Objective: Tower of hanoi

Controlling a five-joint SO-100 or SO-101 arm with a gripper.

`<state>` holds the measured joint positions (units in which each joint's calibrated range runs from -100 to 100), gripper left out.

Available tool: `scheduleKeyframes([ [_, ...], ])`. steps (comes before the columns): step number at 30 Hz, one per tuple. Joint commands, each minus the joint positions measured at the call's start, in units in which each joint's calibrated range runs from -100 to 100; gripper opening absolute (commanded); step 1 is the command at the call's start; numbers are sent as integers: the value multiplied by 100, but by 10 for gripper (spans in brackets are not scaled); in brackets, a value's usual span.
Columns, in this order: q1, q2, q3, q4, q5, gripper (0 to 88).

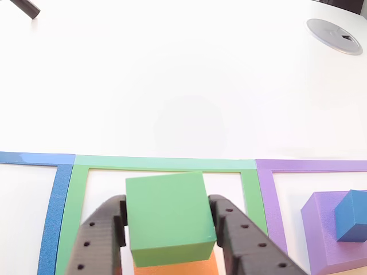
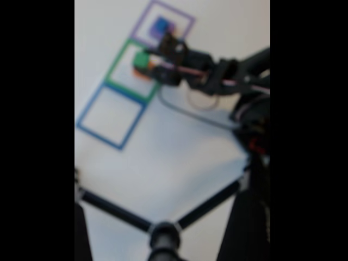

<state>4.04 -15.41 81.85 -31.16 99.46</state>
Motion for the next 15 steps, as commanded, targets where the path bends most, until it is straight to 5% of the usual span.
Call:
scheduleKeyframes([
  [1, -78, 221, -85, -447, 54, 73],
  [15, -49, 681, -30, -820, 54, 73],
])
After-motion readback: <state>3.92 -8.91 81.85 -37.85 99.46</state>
